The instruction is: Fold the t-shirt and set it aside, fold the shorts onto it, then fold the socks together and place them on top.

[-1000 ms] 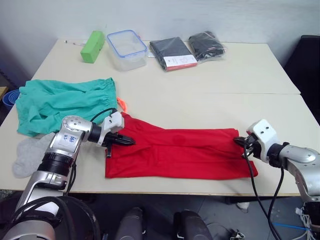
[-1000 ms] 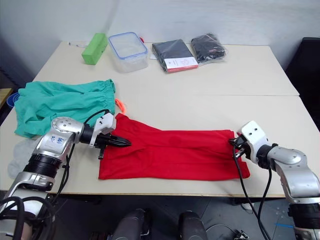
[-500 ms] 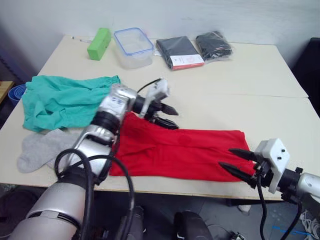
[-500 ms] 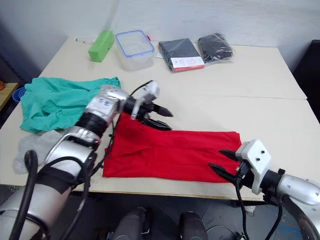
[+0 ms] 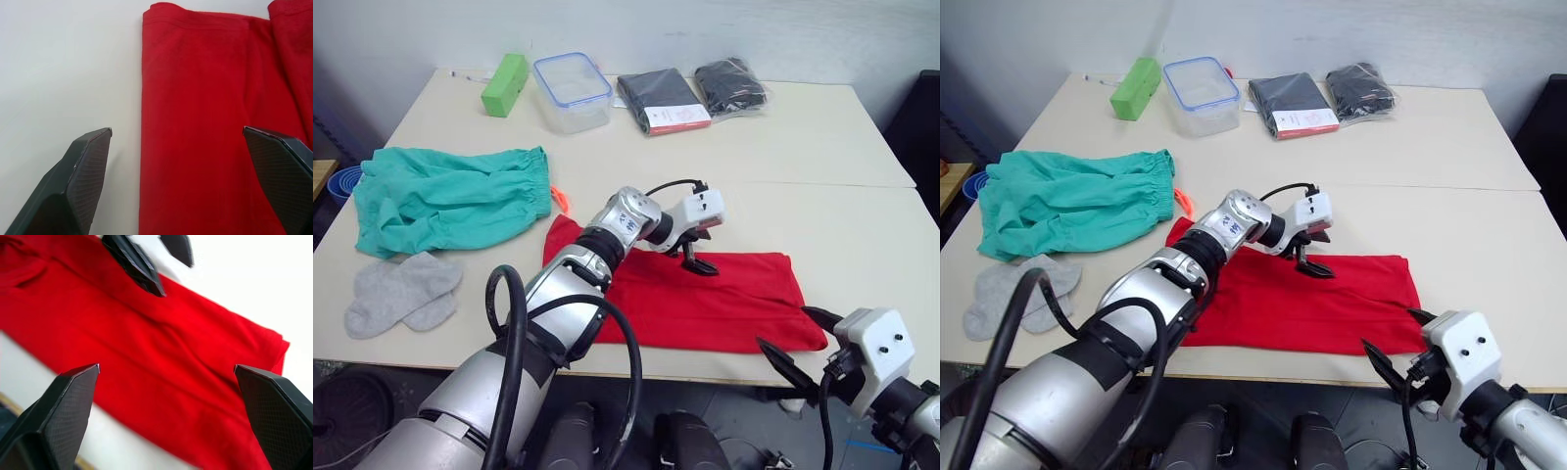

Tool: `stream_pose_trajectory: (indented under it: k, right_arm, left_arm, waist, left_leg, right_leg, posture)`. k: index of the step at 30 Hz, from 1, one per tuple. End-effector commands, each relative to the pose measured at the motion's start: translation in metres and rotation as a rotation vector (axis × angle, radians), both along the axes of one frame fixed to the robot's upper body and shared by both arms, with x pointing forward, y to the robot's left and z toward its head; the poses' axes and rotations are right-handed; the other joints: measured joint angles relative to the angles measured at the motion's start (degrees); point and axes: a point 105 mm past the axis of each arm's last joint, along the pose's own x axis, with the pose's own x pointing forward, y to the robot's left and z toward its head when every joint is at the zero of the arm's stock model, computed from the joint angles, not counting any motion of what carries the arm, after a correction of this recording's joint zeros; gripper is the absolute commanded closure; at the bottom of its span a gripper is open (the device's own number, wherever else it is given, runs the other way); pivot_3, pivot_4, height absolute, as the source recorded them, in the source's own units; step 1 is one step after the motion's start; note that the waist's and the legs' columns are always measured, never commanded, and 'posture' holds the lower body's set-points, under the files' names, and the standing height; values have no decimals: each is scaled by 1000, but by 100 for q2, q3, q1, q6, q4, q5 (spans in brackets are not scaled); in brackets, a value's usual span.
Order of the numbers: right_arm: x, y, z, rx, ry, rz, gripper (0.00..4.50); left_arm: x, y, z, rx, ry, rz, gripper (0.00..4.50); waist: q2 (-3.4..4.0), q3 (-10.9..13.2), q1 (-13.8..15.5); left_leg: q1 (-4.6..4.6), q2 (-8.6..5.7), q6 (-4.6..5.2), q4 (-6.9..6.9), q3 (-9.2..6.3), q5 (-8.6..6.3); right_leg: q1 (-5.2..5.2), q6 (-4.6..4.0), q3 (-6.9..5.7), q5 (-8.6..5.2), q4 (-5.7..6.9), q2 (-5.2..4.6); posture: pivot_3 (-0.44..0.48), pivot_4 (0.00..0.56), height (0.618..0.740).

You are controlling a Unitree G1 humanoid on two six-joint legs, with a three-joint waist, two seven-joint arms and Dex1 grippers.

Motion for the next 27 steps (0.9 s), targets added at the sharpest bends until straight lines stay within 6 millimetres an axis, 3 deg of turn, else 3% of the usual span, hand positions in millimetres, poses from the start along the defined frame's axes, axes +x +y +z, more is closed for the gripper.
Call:
stream_pose_trajectory:
  k: [1,4,16,22,27]
  right_arm:
    - [-7,10,6,-6,-37,52,22]
    - [-9,11,5,0,-41,48,0]
    - [-8,12,4,-6,-42,36,0]
    - [-5,14,5,-18,-43,44,0]
    - [0,13,6,-29,-52,41,0]
  left_arm:
    - [0,-4,-1,33,-18,7,0]
    - [-2,-4,-6,42,11,20,630]
    - [-9,-6,-9,19,108,8,4462]
    - [-2,-8,-2,-62,138,106,4462]
    - [20,-5,11,-175,106,308,4462]
  waist:
    - [0,0,8]
    - [0,0,7]
    - [0,0,9]
    - [0,0,7]
    - [0,0,8]
  left_leg:
    - [0,0,0,-2,0,0]
    - [0,0,-3,-1,0,2]
    - [1,0,-13,2,3,8]
    - [1,-1,-19,6,3,12]
    - [2,-1,-18,15,2,11]
  right_leg:
    - [0,0,0,0,0,0]
    - [0,0,-1,0,0,1]
    - [-1,0,-4,0,4,0]
    - [-1,0,-5,0,10,0]
    - [-3,0,0,0,25,-3]
  posture:
    - [0,150,740]
    - [0,150,740]
    - [0,150,740]
    - [0,150,740]
    - [0,150,740]
